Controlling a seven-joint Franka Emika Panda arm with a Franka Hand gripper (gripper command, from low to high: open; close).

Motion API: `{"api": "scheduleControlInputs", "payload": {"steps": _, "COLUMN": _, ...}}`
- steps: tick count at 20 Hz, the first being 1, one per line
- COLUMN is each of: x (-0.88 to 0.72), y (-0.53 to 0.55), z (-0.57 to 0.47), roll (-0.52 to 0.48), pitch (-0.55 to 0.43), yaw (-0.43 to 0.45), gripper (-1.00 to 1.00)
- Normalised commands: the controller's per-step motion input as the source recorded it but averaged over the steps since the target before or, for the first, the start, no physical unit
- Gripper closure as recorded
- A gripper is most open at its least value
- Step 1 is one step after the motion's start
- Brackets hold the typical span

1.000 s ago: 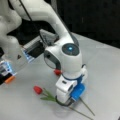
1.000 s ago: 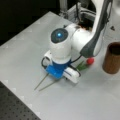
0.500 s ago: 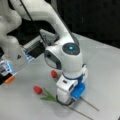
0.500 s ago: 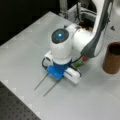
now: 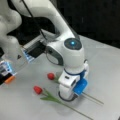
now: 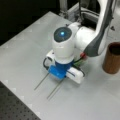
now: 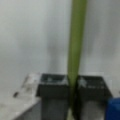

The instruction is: Flower insertion into a vase

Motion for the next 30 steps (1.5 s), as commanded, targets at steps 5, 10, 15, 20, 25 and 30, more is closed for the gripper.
{"api": "scheduleControlInputs", "payload": {"steps": 5, "x": -0.25, "y": 0.07, "z": 0.37, "roll": 0.062, "pitch": -0.039, "yaw": -0.099, "gripper": 1.00}}
{"api": "scheduleControlInputs", "payload": {"steps": 10, "x": -0.37, "y": 0.10, "z": 0.41, "roll": 0.020, "pitch": -0.066, "yaw": -0.113, "gripper": 1.00}}
{"api": "scheduleControlInputs", "payload": {"steps": 15, "x": -0.41, "y": 0.17, "z": 0.25, "roll": 0.042, "pitch": -0.184, "yaw": -0.096, "gripper": 1.00}}
{"api": "scheduleControlInputs", "payload": {"steps": 20, "x": -0.46, "y": 0.25, "z": 0.26, "roll": 0.107, "pitch": -0.151, "yaw": -0.121, "gripper": 1.00}}
{"api": "scheduleControlInputs", "payload": {"steps": 25, "x": -0.47, "y": 0.25, "z": 0.16, "roll": 0.155, "pitch": -0.083, "yaw": -0.145, "gripper": 1.00}}
{"api": "scheduleControlInputs", "payload": {"steps": 30, "x": -0.51, "y": 0.37, "z": 0.11, "roll": 0.153, "pitch": -0.041, "yaw": -0.119, "gripper": 1.00}}
